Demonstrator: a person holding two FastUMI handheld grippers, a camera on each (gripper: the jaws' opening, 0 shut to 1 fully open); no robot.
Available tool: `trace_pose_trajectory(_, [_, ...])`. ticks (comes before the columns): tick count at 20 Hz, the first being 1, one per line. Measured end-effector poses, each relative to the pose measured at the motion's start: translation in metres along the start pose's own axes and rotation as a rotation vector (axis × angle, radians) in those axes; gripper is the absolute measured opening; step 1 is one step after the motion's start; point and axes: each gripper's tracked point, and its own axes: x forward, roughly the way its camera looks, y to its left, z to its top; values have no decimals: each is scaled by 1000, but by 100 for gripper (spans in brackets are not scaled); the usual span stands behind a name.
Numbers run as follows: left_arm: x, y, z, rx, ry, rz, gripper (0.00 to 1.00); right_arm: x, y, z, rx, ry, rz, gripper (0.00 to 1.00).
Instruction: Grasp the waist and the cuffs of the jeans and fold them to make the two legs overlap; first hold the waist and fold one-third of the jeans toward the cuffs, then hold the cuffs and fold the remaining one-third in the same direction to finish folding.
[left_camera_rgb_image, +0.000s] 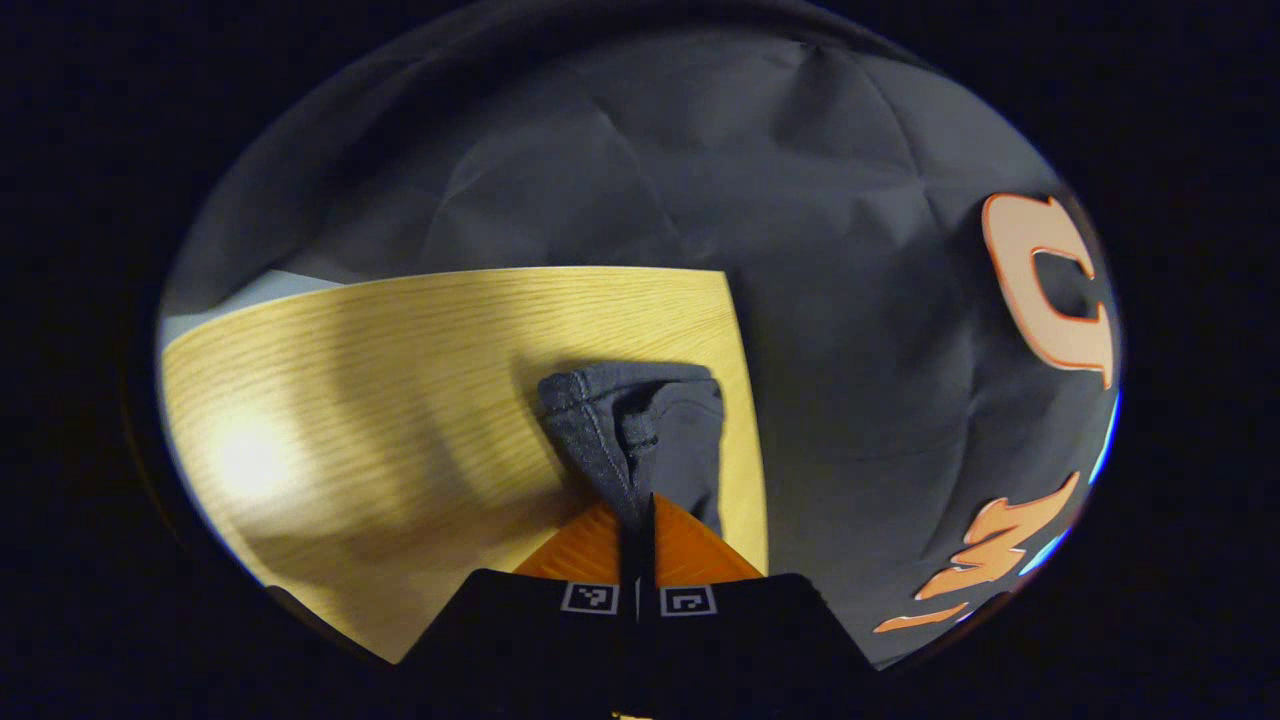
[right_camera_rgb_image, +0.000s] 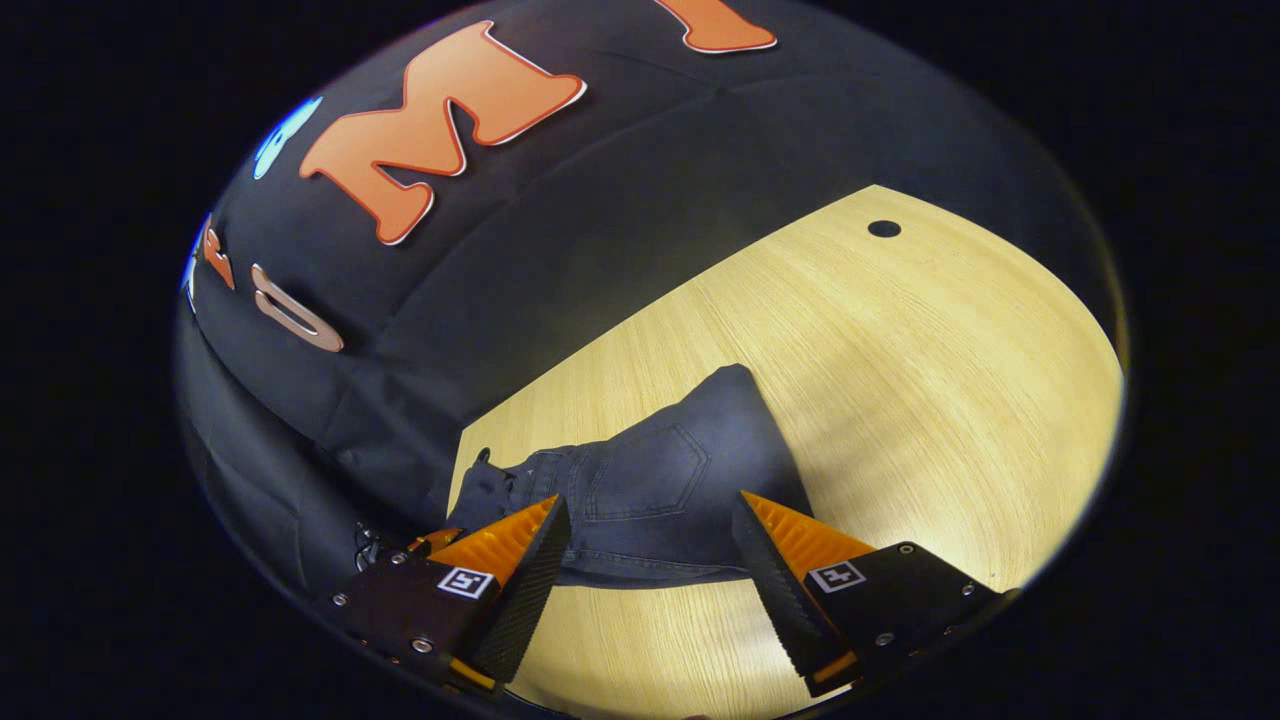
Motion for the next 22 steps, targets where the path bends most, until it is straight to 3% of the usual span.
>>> trace_pose_trajectory(7, [-66,-92,-16,223,-59,-142,1,-6,0,12,0,-22,39,99])
trace_pose_trajectory(10, [-92,-135,-33,265,-74,-199,0,-9,1,23,-6,-37,64,98])
trace_pose_trajectory(19, [-136,-219,-120,499,-94,-221,1,-22,-32,52,20,-28,124,98])
trace_pose_trajectory(22, [-143,-238,-168,631,-88,-207,1,-29,-54,60,24,-19,132,98])
